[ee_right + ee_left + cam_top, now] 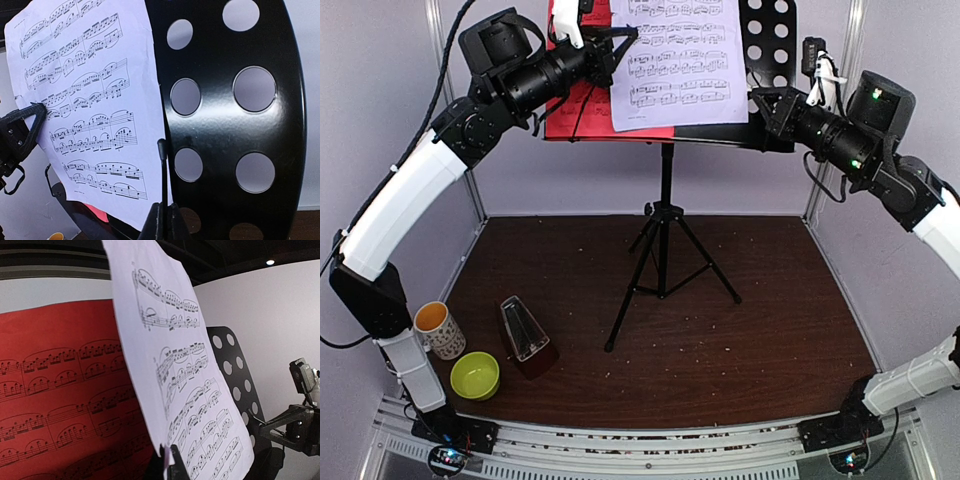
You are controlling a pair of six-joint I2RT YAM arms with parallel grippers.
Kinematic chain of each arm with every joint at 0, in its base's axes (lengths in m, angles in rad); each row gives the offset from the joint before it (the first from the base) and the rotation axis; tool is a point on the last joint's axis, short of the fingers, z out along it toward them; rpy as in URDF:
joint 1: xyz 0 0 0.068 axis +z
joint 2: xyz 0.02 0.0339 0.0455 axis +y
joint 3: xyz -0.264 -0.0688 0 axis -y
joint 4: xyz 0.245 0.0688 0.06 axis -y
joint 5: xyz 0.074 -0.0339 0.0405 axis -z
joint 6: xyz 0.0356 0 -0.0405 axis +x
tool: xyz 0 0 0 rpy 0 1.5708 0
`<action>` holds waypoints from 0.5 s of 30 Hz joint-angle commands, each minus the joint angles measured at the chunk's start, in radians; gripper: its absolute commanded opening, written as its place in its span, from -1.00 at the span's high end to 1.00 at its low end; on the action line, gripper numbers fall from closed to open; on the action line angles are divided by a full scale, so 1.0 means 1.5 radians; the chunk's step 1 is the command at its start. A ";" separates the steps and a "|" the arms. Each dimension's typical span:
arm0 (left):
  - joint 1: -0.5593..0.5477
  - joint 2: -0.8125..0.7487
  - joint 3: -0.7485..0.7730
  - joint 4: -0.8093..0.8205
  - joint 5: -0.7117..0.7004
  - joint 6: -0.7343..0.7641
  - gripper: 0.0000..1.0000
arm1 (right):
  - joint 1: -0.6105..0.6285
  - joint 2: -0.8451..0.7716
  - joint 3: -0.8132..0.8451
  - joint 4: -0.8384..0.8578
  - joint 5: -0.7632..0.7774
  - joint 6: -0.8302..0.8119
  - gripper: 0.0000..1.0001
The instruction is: Set up the instrument practice props
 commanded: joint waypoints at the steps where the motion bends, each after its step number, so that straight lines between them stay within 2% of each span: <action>1: 0.005 0.004 0.015 0.039 0.028 0.006 1.00 | -0.004 -0.015 -0.018 0.083 -0.051 -0.031 1.00; 15: 0.004 0.073 0.081 0.052 0.146 -0.008 1.00 | -0.003 -0.043 -0.080 0.167 -0.104 -0.060 1.00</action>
